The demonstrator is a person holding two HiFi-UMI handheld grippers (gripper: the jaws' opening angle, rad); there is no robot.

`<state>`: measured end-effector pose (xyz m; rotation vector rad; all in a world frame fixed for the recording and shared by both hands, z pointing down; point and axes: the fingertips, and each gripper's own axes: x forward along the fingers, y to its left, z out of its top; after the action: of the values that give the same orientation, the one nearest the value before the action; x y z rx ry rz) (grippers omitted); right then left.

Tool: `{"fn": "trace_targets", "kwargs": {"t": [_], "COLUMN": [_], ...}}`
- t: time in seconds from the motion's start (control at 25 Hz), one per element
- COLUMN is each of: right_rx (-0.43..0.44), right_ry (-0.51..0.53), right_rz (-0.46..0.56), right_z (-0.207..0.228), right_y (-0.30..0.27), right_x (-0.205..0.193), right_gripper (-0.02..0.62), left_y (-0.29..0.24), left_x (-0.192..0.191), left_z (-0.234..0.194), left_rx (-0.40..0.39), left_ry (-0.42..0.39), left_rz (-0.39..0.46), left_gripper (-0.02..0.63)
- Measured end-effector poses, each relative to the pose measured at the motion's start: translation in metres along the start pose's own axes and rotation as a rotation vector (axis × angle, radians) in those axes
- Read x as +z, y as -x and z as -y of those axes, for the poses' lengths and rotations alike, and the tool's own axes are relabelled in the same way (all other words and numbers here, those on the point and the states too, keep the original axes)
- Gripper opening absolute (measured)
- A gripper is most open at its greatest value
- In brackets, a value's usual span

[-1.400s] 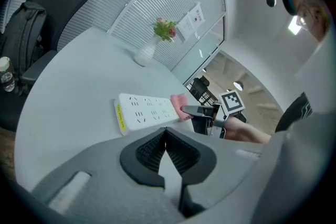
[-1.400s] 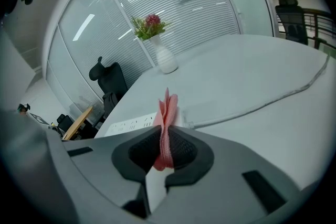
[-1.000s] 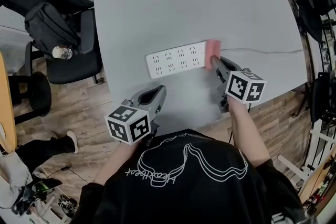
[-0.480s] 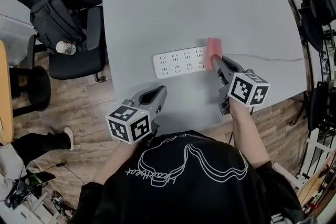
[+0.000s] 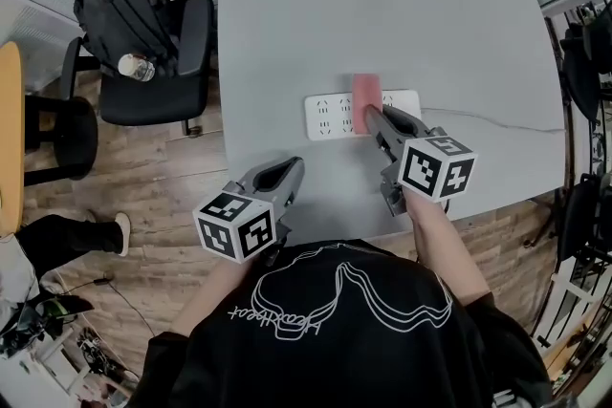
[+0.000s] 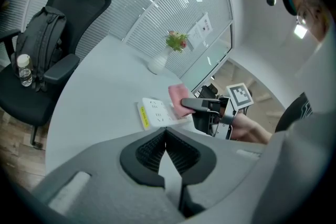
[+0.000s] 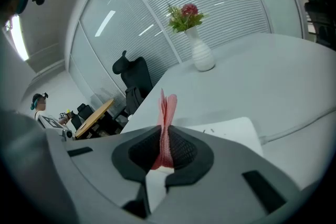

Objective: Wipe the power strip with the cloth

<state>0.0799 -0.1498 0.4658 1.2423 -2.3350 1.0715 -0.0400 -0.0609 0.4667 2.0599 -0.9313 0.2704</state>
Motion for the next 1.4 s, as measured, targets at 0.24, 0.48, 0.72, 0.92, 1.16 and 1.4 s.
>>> {"fn": "trace_targets", "kwargs": {"t": [0.24,0.48,0.72,0.92,1.16,1.4], "right_rx": [0.063,0.106,0.125,0.119,0.097,0.084], "right_ry": [0.03,0.029,0.04,0.052,0.071,0.081], "right_rz": [-0.053,-0.095,-0.115,-0.123,-0.126,-0.126], "right_z": [-0.031,-0.051,-0.06,-0.061,-0.059,-0.058], "right_y": [-0.023,-0.04,-0.051,-0.052,-0.055,-0.053], "right_x": [-0.015,-0.032,-0.038,-0.04,-0.041,-0.042], "right_gripper": [0.039,0.04,0.04,0.038,0.039,0.038], "left_y": [0.007,0.014,0.019,0.02,0.018,0.019], "left_x": [-0.003,-0.007,-0.011,-0.012,-0.013,-0.013], "left_z": [-0.011,-0.021,-0.028,-0.03,-0.032,-0.03], "left_rx": [0.01,0.024,0.036,0.038,0.032,0.025], "left_ry": [0.021,0.036,0.05,0.055,0.055,0.058], "left_rz": [0.013,0.016,0.013,0.014,0.012,0.014], "left_gripper": [0.012,0.012,0.012,0.012,0.012,0.012]}}
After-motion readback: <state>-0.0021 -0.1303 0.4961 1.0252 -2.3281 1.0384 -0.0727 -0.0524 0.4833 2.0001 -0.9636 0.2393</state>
